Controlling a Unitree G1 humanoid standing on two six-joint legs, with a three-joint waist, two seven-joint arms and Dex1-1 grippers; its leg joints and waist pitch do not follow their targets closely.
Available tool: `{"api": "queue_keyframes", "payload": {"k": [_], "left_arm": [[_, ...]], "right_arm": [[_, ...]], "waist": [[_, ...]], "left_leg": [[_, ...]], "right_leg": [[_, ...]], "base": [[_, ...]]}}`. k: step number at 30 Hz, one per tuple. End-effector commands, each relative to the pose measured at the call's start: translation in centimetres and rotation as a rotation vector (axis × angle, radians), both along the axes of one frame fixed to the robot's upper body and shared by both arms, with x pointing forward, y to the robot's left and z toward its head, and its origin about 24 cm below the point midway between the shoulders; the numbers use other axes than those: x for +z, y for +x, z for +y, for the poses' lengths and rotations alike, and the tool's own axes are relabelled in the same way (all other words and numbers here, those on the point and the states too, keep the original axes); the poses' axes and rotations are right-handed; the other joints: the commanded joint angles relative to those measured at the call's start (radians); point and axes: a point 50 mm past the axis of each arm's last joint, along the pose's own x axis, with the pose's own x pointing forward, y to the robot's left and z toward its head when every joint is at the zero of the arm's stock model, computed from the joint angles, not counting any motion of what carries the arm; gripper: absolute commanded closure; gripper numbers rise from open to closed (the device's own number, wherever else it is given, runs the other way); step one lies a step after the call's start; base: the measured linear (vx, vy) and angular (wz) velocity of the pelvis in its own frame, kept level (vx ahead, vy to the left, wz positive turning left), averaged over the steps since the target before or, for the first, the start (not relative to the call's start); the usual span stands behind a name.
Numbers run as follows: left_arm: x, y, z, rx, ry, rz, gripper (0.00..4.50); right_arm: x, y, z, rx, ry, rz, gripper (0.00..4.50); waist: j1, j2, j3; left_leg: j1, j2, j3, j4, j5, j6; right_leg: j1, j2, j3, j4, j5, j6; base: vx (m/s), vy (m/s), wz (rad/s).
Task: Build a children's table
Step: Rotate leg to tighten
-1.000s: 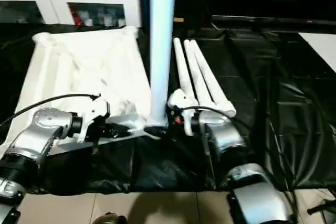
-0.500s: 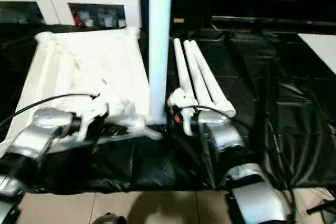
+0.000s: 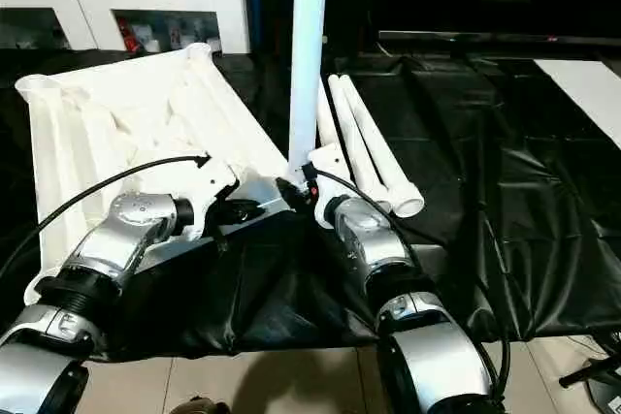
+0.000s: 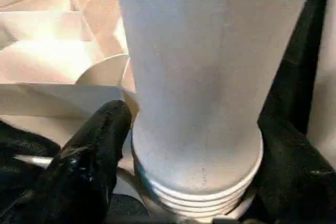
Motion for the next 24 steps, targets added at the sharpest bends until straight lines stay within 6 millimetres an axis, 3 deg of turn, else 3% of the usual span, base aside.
{"api": "queue_keyframes", "payload": {"k": [1,5,9,16,24], "left_arm": [[1.7,0.0,-3.0,-0.127,-0.094,-0.08,4.5],[1.6,-1.0,-1.3,-0.225,-0.086,-0.054,4.5],[1.6,-1.9,0.4,-0.307,-0.085,-0.006,4.5],[1.7,-2.3,1.4,-0.372,-0.077,0.023,4.5],[1.7,-3.1,2.2,-0.451,-0.07,0.077,4.5]], "right_arm": [[-1.3,-1.8,3.0,0.183,0.028,0.068,0.59],[-1.1,-2.1,0.8,0.307,0.028,0.058,0.23],[-0.8,-2.4,-1.5,0.416,0.0,0.051,0.23],[-0.4,-3.0,-3.0,0.568,-0.028,0.069,0.38],[-0.6,-4.1,-3.7,0.737,-0.067,0.138,1.11]], "waist": [[-0.001,0.0,-0.063],[0.005,0.001,-0.068],[0.01,0.004,-0.07],[0.02,0.0,-0.064],[0.027,-0.001,-0.065]], "left_leg": [[0.021,0.043,-0.024,-0.07,-0.277,0.002],[0.018,0.044,-0.022,-0.065,-0.23,0.027],[0.02,0.047,-0.016,-0.058,-0.197,0.053],[0.024,0.05,-0.018,-0.066,-0.263,0.022],[0.022,0.048,-0.018,-0.063,-0.236,0.034]], "right_leg": [[0.034,-0.071,0.043,-0.087,-0.213,-0.192],[0.042,-0.068,0.039,-0.075,-0.124,-0.217],[0.039,-0.065,0.037,-0.066,-0.05,-0.252],[0.037,-0.07,0.039,-0.076,-0.174,-0.235],[0.037,-0.069,0.038,-0.073,-0.147,-0.24]], "base": [[0.0,0.0,0.0],[0.0,0.0,0.0],[0.0,0.0,0.0],[0.0,0.0,0.0],[0.0,0.0,0.0]]}}
